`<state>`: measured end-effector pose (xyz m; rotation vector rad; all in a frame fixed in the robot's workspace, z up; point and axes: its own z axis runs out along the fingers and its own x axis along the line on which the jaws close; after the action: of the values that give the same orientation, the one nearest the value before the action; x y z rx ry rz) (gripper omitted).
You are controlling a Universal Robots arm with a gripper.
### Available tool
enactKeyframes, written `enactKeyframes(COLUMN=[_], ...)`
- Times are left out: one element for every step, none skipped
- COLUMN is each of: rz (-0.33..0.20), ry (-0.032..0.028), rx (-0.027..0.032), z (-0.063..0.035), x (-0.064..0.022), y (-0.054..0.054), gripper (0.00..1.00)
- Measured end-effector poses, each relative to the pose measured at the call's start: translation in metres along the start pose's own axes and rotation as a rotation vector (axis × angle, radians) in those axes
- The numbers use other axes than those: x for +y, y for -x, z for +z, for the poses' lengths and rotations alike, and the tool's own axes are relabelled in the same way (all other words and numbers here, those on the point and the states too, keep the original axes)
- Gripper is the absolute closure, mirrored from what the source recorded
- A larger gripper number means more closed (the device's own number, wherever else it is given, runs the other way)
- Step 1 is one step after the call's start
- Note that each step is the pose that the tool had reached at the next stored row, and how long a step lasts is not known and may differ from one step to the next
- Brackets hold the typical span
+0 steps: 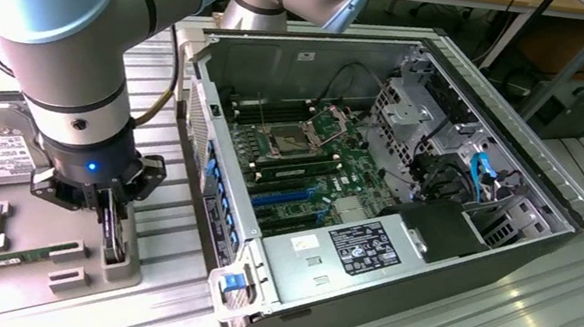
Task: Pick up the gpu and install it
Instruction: 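Pick up the gpu and move the gpu toward the slot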
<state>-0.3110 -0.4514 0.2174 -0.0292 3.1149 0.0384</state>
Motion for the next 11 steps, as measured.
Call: enactKeyframes(rz=[0.0,0.0,0.0,0.0,0.0,0.0,0.0,0.0,0.0,0.0,0.0], ry=[0.0007,0.0005,0.0004,0.0005,0.0005,0.0005,0.0004,0.0006,0.0007,0.0009,0.001], rx=[-0.0003,0.0,0.0001,0.0,0.0,0.0001,0.0001,0.0,0.0001,0.0001,0.0], z=[-0.0012,-0.0047,-0.0079,-0.0104,-0.0131,-0.016,-0.0196,-0.0238,-0.0277,-0.0314,-0.0346], x=[0.0,0.0001,0.0002,0.0002,0.0003,0.0004,0.0004,0.0006,0.0007,0.0007,0.0008], y=[0.0,0.0,0.0,0.0,0.0,0.0,0.001,0.001,0.001,0.001,0.001], gripper=[0.72,0.72,0.72,0.72,0.72,0.72,0.72,0.72,0.72,0.72,0.72])
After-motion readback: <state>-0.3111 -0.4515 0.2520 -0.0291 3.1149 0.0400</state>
